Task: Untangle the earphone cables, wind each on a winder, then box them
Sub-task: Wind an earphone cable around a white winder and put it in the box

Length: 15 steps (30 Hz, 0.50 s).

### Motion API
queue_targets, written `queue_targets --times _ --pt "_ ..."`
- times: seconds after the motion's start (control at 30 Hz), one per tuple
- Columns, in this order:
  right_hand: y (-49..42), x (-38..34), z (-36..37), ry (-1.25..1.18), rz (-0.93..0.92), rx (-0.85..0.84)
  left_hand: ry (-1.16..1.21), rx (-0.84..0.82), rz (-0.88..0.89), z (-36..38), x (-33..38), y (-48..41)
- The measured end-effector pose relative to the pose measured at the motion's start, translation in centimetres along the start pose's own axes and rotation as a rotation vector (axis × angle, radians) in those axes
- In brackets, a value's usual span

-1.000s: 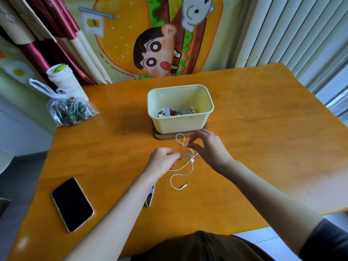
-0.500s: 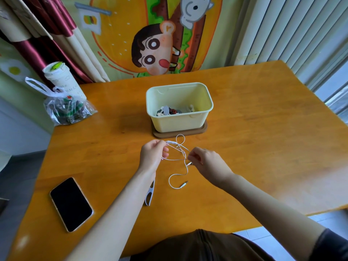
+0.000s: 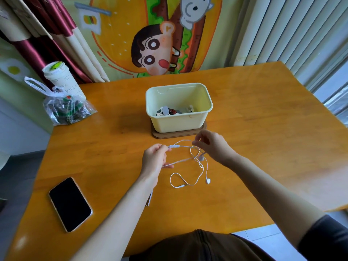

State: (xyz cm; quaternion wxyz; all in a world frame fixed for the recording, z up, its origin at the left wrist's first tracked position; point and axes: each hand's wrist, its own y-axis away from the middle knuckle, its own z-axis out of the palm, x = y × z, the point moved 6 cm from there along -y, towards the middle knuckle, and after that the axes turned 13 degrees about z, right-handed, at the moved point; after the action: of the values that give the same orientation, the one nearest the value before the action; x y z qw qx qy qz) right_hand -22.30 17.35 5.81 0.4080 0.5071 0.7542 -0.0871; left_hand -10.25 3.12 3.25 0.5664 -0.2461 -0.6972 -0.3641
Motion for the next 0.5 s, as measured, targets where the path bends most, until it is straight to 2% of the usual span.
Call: queue_targets --times 0.07,0.13,0.23,0.33,0.4,0.5 --pt "-0.3 1.0 0.6 0.133 0.042 -0.105 -0.029 -0.032 0.006 -0.3 0.1 0.2" --pt "-0.6 1.8 0.5 0.151 0.053 -0.056 -0.089 -0.091 0.006 -0.4 0.0 0.3" --pt "-0.5 1.7 -0.5 -0.058 0.019 0.139 -0.162 -0.202 -0.024 0.1 -0.5 0.5" --pt "-0.2 0.7 -0.9 -0.214 -0.030 0.192 -0.172 -0.232 -0.028 0.8 -0.9 0.8" --pt "0.5 -0.1 -1.1 -0.277 -0.076 0.150 -0.165 -0.189 -0.028 0.7 -1.1 0.6" --pt "1.8 -1.0 0.5 -0.132 -0.151 -0.075 -0.153 -0.073 0.001 -0.1 -0.9 -0.2"
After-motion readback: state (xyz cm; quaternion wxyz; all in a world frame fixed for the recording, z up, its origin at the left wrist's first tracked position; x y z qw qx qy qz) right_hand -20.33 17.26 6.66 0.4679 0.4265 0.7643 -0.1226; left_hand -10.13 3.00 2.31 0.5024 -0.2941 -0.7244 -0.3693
